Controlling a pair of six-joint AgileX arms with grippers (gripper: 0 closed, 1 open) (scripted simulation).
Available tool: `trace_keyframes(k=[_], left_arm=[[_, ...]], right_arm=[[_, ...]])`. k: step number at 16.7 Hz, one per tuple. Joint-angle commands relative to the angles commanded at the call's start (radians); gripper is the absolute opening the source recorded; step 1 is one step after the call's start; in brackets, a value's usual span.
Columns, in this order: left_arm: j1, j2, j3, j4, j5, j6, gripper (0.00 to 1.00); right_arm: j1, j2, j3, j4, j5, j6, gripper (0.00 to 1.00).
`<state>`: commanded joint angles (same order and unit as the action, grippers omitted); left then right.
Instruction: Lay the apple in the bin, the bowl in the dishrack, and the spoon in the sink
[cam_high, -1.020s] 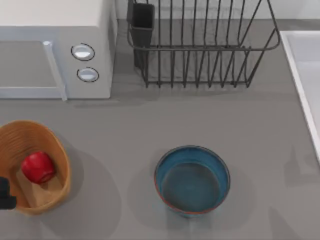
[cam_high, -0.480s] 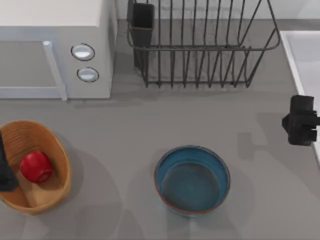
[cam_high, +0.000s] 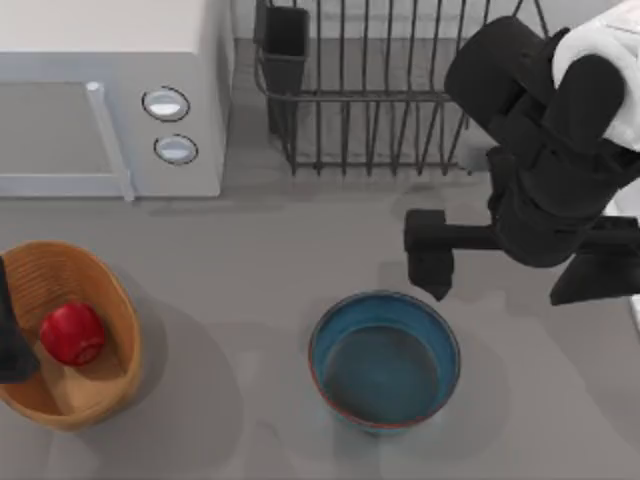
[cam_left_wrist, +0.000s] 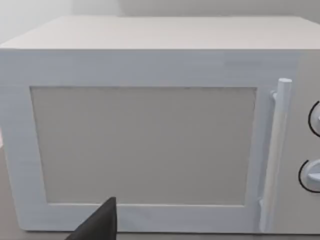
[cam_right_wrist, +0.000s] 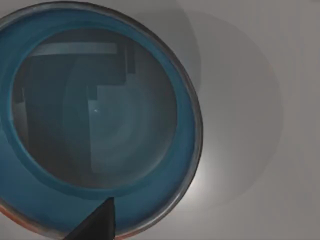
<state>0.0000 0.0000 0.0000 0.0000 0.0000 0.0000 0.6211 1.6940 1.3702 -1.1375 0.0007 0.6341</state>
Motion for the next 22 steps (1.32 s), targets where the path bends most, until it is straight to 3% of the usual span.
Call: trace_keyframes(k=[4,11,18,22], left_arm=[[0.000,0.000,0.000,0.000,0.000,0.000,1.00],[0.000,0.000,0.000,0.000,0.000,0.000,1.00],[0.000,0.000,0.000,0.000,0.000,0.000,1.00],[0.000,0.000,0.000,0.000,0.000,0.000,1.00]], right_arm=[[0.044,0.120,0.094,-0.080,0.000,0.044,1.00],[0.041,0.126,0.079,-0.064,0.000,0.044,1.00],[0.046,0.214,-0.123,0.238,0.000,0.048,1.00],[0.048,0.236,-0.170,0.297,0.001,0.051,1.00]])
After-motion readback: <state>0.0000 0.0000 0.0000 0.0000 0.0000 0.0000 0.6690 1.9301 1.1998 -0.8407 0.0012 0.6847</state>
